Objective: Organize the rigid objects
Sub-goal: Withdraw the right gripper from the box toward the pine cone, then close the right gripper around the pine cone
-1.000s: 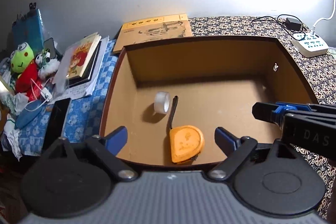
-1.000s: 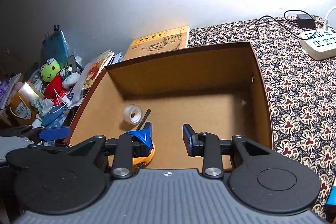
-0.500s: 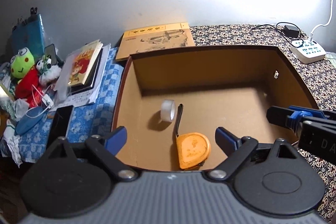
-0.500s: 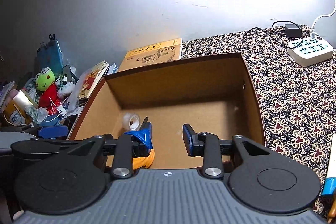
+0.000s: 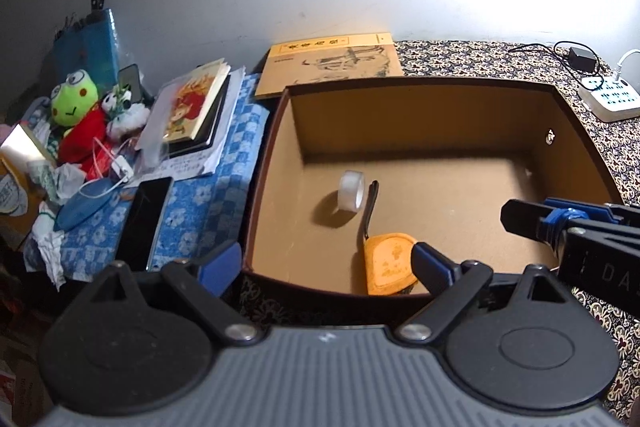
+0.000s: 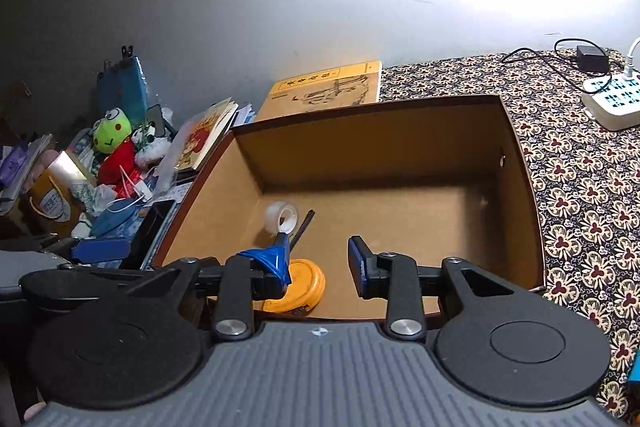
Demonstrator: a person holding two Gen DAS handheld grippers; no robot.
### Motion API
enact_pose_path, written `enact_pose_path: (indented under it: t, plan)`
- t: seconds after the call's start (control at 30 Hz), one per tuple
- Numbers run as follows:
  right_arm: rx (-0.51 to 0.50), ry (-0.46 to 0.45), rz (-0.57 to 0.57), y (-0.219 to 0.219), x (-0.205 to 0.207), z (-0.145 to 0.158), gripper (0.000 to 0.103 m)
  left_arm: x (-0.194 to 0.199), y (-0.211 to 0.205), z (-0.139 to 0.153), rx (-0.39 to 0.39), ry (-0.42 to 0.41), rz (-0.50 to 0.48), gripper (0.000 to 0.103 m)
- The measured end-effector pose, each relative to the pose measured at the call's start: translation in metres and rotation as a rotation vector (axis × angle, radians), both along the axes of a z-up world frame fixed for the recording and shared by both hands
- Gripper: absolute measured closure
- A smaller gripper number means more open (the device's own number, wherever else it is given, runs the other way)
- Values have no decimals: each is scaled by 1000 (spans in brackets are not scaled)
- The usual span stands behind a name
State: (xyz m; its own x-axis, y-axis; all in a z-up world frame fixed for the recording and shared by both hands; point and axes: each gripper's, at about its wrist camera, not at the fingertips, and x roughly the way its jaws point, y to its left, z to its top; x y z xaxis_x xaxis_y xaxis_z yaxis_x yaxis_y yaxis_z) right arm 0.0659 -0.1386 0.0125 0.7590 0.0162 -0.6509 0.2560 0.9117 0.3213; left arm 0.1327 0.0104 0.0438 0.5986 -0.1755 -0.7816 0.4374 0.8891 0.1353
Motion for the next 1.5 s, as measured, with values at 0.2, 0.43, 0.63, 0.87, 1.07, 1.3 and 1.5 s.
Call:
enact_pose_path:
  t: [0.2, 0.43, 0.63, 0.87, 1.07, 1.3, 1.5]
  plan:
    - [20, -12, 34, -4, -14, 5, 88, -13, -1, 5, -24, 17, 28, 14]
    - [35, -16, 78, -5, -29, 8, 88, -31, -5, 11, -18, 0, 55, 14]
    - [65, -11, 110, -9, -41, 5, 88, -43, -4, 13, -5, -2, 85, 15]
    - [96, 4, 149, -9, -56, -3, 88, -56, 9, 12, -3, -1, 128, 15]
    - [159, 44, 157, -11, -64, -15, 88, -65, 19, 0, 7, 37, 159, 16]
    - [253, 111, 168, -11, -70, -35, 88, -76, 22, -21, 31, 97, 172, 17]
    - [310, 168, 180, -10, -76, -50, 88, -86, 21, -34, 49, 139, 164, 16]
